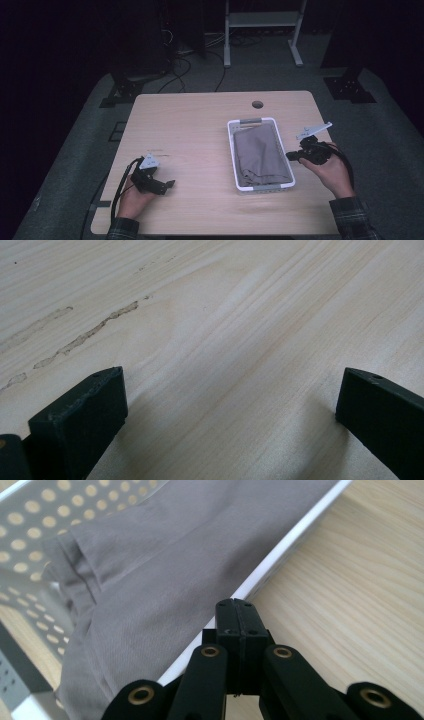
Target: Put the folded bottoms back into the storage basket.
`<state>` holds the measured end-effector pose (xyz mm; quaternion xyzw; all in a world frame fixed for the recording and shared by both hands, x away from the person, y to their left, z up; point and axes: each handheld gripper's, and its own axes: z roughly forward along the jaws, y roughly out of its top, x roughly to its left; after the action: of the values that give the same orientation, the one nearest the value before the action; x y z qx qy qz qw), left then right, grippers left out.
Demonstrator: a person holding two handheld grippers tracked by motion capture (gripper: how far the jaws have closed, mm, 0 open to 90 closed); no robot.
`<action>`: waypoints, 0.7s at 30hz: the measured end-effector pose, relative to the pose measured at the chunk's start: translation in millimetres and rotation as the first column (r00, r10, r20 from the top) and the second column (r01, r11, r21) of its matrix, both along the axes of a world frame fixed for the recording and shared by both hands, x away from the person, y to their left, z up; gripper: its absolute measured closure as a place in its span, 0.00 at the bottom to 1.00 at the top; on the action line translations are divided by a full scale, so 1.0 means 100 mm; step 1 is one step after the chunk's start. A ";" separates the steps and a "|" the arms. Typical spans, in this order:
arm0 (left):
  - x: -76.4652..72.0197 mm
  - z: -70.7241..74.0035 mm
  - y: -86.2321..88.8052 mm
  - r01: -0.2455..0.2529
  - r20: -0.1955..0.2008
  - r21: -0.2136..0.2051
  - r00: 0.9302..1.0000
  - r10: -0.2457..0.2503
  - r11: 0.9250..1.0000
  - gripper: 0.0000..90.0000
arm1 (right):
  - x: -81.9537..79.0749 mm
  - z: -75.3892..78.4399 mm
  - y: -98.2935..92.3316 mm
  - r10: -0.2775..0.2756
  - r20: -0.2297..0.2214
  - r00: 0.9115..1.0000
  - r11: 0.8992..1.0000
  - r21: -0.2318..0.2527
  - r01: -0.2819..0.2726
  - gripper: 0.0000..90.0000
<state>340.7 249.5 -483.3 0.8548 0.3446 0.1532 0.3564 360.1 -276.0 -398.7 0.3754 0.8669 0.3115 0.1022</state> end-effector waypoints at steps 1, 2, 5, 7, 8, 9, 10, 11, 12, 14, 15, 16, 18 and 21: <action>0.00 0.00 0.00 0.000 0.000 0.000 1.000 0.000 1.000 0.00 | 0.00 0.00 0.02 0.006 -0.001 1.000 1.000 -0.001 -0.006 1.00; 0.00 0.00 0.00 0.000 0.000 0.000 1.000 0.000 1.000 0.00 | 0.00 0.00 0.02 0.006 -0.001 1.000 1.000 -0.001 -0.006 1.00; 0.00 0.00 0.00 0.000 0.000 0.000 1.000 0.000 1.000 0.00 | -0.01 0.01 0.08 0.022 0.000 1.000 1.000 -0.002 -0.022 1.00; 0.00 0.00 0.00 0.000 0.000 0.000 1.000 0.000 1.000 0.00 | -0.01 0.01 0.11 0.028 0.001 1.000 1.000 -0.002 -0.028 1.00; 0.00 0.00 0.00 0.000 0.000 0.000 1.000 0.000 1.000 0.00 | -0.02 0.00 0.12 0.032 0.004 0.999 0.999 -0.002 -0.032 1.00; 0.00 0.00 0.00 0.000 0.000 0.000 1.000 0.000 1.000 0.00 | -0.01 0.00 0.12 0.035 0.007 0.999 0.999 -0.006 -0.035 1.00; 0.00 0.00 0.00 0.000 0.000 0.000 1.000 0.000 1.000 0.00 | -0.01 0.00 0.13 0.036 0.008 0.999 0.999 -0.007 -0.036 1.00; 0.00 0.00 0.00 0.000 0.000 0.000 1.000 0.000 1.000 0.00 | -0.01 0.00 0.12 0.034 0.012 0.999 0.999 -0.006 -0.034 1.00; 0.00 0.00 0.00 0.000 0.000 0.000 1.000 0.000 1.000 0.00 | -0.02 0.00 0.12 0.028 0.016 0.999 1.000 0.004 -0.028 0.99; 0.00 0.00 0.00 0.000 0.000 0.000 1.000 0.000 1.000 0.00 | -0.02 -0.01 0.10 0.011 0.032 0.999 1.000 0.015 -0.011 0.94; 0.00 0.00 0.00 0.000 0.000 0.000 1.000 0.000 1.000 0.00 | -0.02 -0.01 0.10 0.011 0.032 0.999 1.000 0.015 -0.011 0.94; 0.00 0.00 0.00 0.001 0.000 0.001 1.000 -0.001 1.000 0.00 | -0.03 -0.02 0.06 -0.019 0.054 0.998 0.999 0.036 0.017 0.83; 0.00 0.00 0.00 0.001 0.000 0.001 1.000 -0.001 1.000 0.00 | -0.03 -0.05 0.01 -0.048 0.082 0.995 0.998 0.046 0.044 0.71; 0.00 0.00 0.00 0.001 0.000 0.001 1.000 -0.001 1.000 0.00 | -0.03 -0.08 -0.06 -0.098 0.120 0.988 0.993 0.076 0.089 0.55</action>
<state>340.8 249.6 -483.3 0.8552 0.3441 0.1531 0.3560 357.4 -282.4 -406.7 0.3989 0.8289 0.3593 0.1568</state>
